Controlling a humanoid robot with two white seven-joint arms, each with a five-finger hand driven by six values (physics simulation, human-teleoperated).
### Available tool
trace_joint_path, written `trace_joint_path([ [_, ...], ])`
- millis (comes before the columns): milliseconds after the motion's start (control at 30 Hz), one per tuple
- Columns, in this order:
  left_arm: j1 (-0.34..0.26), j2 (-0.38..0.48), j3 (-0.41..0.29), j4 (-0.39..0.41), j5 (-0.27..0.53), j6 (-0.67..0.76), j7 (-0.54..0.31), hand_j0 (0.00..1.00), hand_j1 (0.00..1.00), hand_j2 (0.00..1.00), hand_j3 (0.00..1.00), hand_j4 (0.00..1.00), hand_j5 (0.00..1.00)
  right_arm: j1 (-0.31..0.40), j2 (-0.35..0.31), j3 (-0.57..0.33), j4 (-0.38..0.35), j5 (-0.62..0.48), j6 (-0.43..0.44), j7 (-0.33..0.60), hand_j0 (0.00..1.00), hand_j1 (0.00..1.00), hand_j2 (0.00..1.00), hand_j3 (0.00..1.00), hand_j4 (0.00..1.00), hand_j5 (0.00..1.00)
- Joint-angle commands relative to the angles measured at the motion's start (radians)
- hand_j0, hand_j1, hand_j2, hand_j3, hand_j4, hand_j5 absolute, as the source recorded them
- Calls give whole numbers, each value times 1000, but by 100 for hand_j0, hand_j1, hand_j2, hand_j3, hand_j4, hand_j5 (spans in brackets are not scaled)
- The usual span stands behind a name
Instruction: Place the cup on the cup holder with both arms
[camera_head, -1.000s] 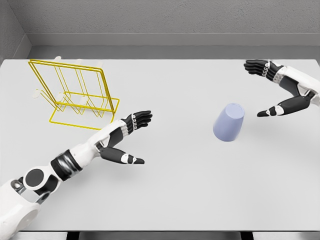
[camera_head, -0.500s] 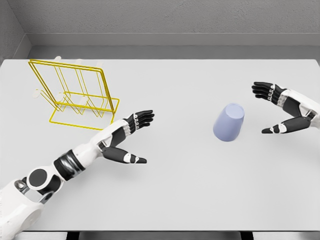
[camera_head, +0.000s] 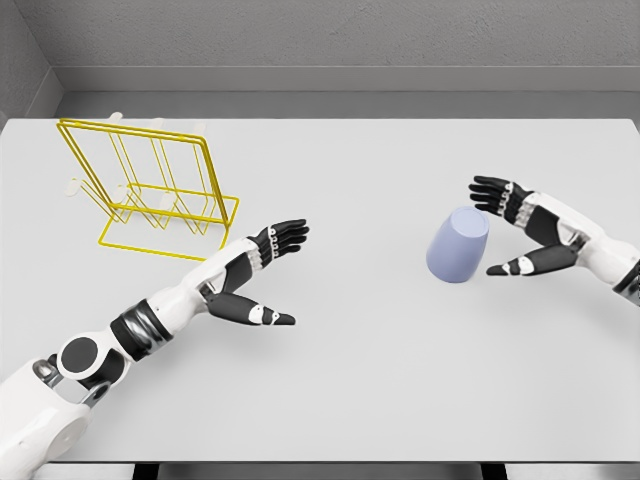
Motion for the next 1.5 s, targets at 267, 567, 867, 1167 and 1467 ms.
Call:
trace_joint_path([
  [267,0,-9,0,2,4,-3,0,100,100,100,100,100,100,-5,47,7,81,-7,2,0,100,100,100,100,100,100],
  [567,2,-8,0,2,4,-3,0,100,100,100,100,100,100,-12,88,32,109,-7,8,0,100,100,100,100,100,100],
  [867,2,-8,0,3,4,-3,0,100,100,100,100,100,100,-14,99,44,124,-4,8,0,100,100,100,100,100,100],
  [1167,2,-8,0,3,4,-3,0,100,100,100,100,100,100,-17,114,47,124,-4,10,0,98,98,98,98,98,98],
  [1467,2,-8,0,3,4,-1,0,100,100,100,100,100,100,-31,139,49,126,-2,17,0,88,88,88,88,88,88],
])
